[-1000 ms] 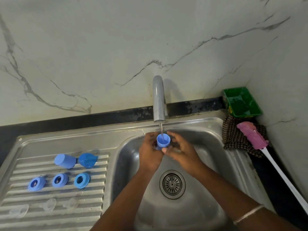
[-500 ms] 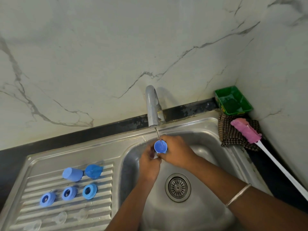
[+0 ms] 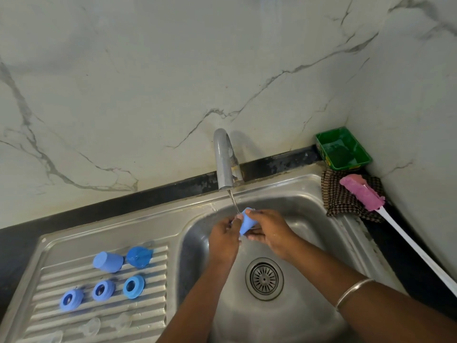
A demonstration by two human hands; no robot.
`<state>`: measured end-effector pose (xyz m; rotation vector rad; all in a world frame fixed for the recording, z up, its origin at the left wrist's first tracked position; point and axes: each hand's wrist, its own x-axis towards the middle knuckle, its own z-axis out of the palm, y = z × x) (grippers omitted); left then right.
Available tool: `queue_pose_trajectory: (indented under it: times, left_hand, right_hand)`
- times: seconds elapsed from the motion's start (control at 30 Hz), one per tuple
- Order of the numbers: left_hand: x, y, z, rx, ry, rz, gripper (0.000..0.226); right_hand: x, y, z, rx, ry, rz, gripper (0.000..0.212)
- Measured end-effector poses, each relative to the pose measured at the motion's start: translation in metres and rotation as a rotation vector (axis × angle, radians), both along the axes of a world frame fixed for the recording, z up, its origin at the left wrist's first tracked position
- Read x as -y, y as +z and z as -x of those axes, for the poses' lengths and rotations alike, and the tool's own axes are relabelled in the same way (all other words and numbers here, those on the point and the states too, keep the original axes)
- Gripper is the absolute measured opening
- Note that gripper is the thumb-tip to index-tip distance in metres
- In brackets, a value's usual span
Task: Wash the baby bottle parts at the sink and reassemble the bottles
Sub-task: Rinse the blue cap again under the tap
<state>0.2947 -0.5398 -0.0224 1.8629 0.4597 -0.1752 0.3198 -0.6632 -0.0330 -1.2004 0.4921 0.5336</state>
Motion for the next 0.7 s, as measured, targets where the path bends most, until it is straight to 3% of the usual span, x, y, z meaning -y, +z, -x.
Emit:
queue_pose_trajectory:
  times: [0.17,0.27,0.43,0.57,0.7]
  left_hand:
    - [0.007,0.007,-0.002,0.123,-0.195,-0.4,0.027]
    - [0.004,0.011,-0.003,0.146,-0.402,-0.624,0.031]
    - [-0.003,0.012,0.001,0.049,-0.375,-0.488,0.023]
    - [-0.01,0.011,0.003,-0.024,-0.294,-0.416,0.023]
    - [-0.016,0.006,0.008,-0.089,-0.256,-0.434,0.032]
  right_hand:
    - [-0.005,0.002,0.011,-0.262,-0.232,-0.451,0.034]
    - [-0.002,-0.003,0.012,-0.332,-0.274,-0.461,0.034]
    - [-0.005,-0.012,0.007,-0.2,-0.146,-0.16,0.035]
    - [-0.003,-0.019,0.007,0.248,0.099,0.384,0.03]
    - [0.0,-0.019,0.013,0.511,0.229,0.63,0.034]
